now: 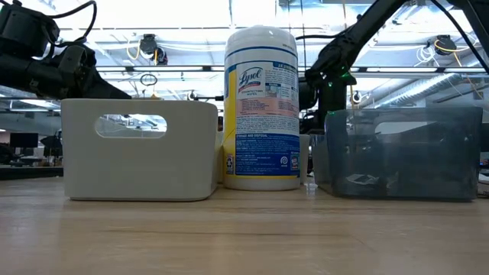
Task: Pick & Place First Aid Supplies
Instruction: Put the alcohol pad into the top transparent black bin
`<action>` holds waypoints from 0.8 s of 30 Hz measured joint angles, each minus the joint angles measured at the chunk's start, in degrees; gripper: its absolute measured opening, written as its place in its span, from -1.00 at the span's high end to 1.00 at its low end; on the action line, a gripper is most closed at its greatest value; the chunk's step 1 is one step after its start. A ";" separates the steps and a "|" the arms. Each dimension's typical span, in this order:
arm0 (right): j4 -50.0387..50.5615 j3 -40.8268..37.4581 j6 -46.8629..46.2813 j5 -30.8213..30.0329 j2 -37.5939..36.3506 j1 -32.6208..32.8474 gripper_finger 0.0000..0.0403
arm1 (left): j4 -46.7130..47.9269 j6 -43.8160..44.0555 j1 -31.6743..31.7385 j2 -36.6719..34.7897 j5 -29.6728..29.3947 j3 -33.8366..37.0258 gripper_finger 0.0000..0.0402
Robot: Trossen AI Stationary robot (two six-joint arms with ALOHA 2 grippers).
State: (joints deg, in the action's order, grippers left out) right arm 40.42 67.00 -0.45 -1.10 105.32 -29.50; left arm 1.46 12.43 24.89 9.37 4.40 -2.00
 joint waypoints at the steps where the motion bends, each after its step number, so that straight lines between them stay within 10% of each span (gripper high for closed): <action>1: 0.00 0.00 0.15 -0.02 0.02 0.02 0.83 | 0.00 -0.01 0.00 0.00 0.00 0.00 0.36; 24: 13.55 7.18 3.08 -0.76 -8.08 -0.79 1.00 | 0.02 -0.02 0.00 0.00 0.00 0.00 0.36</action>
State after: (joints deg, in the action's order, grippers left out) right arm 53.97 74.18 2.62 -1.86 97.24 -30.29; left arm 1.48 12.40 24.89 9.37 4.40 -2.00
